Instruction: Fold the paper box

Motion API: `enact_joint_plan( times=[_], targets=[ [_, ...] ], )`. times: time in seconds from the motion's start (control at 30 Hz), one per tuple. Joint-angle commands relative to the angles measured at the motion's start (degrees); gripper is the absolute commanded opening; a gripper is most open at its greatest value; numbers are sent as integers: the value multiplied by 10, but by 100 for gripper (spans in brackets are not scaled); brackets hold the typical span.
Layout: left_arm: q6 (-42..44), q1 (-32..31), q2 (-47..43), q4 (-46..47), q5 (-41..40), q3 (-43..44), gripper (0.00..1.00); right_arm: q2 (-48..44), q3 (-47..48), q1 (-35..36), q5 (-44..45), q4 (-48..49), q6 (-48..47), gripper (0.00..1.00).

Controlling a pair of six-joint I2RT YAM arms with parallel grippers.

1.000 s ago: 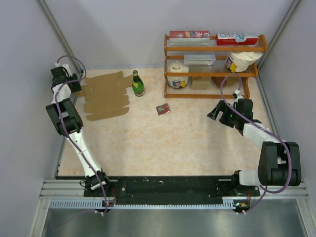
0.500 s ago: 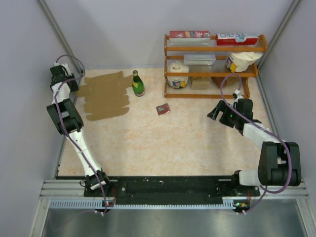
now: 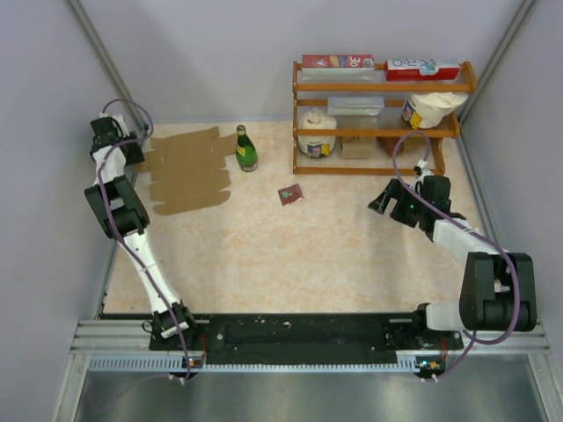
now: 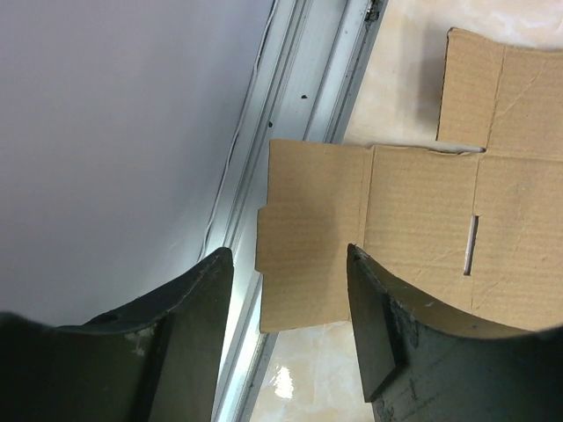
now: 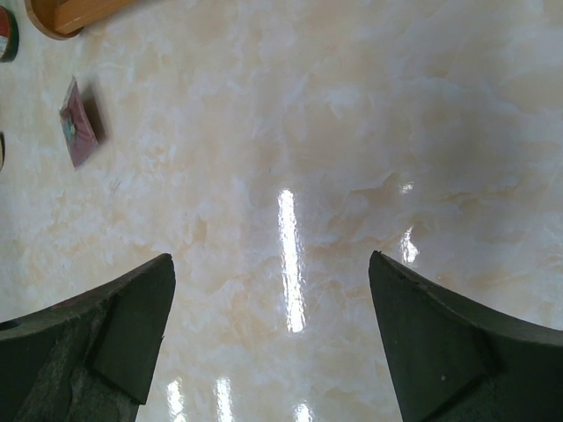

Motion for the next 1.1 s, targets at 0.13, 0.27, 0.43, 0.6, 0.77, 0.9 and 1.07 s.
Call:
enact_joint_plan(
  times=[0.13, 0.27, 0.43, 0.6, 0.77, 0.9, 1.07],
  targets=[
    [11, 13, 5, 4, 12, 18, 59, -16, 19, -2, 1, 15, -13, 90],
    [11, 13, 9, 1, 11, 27, 60, 3, 24, -2, -13, 21, -8, 90],
    [16, 16, 13, 1, 21, 36, 60, 2, 25, -2, -9, 18, -9, 90],
    [13, 21, 13, 2, 30, 39, 60, 2, 26, -2, -11, 18, -11, 90],
    [16, 22, 9, 6, 43, 32, 60, 5, 25, -1, -10, 19, -11, 90],
    [16, 22, 8, 7, 40, 29, 62, 5, 27, -1, -9, 16, -12, 90],
    [4, 22, 7, 7, 17, 25, 75, 3, 30, -1, -7, 13, -10, 90]
  ],
)
